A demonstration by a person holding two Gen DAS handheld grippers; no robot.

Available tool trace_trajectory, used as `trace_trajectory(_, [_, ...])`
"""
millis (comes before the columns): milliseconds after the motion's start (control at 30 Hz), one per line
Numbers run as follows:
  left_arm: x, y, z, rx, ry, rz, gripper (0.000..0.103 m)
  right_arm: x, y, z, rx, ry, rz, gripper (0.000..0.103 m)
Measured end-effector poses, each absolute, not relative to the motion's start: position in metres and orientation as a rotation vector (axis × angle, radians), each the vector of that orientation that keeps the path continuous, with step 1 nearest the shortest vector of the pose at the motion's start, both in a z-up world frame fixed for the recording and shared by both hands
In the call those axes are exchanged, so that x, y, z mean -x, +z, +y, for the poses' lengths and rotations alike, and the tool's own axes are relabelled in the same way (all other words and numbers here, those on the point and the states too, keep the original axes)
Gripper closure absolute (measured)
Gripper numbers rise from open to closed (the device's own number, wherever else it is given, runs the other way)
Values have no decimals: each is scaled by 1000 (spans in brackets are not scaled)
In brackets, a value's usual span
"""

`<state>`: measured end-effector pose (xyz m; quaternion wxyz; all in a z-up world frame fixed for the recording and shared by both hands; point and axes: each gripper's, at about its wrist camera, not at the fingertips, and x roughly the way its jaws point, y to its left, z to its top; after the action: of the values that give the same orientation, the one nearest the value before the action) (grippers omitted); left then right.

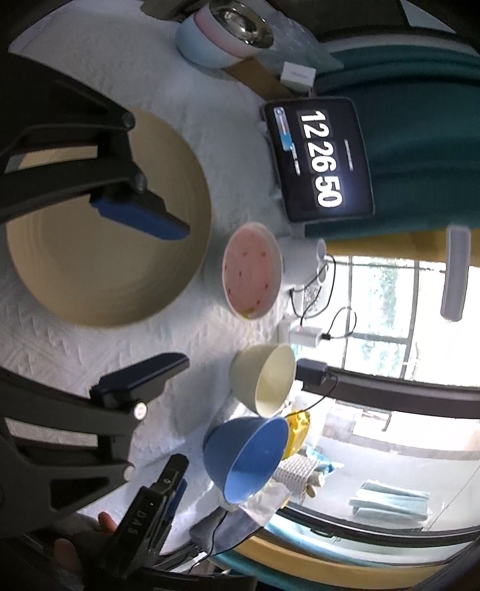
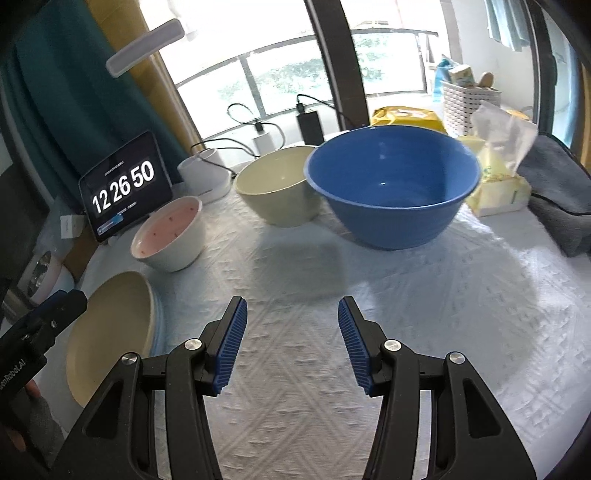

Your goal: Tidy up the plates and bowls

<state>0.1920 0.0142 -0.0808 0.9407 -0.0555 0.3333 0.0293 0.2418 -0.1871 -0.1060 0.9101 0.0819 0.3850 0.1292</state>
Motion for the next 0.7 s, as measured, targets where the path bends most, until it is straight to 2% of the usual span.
trace_trajectory(700, [-237, -67, -72, -16, -72, 639, 38, -255, -98, -269, -206, 158, 751, 49])
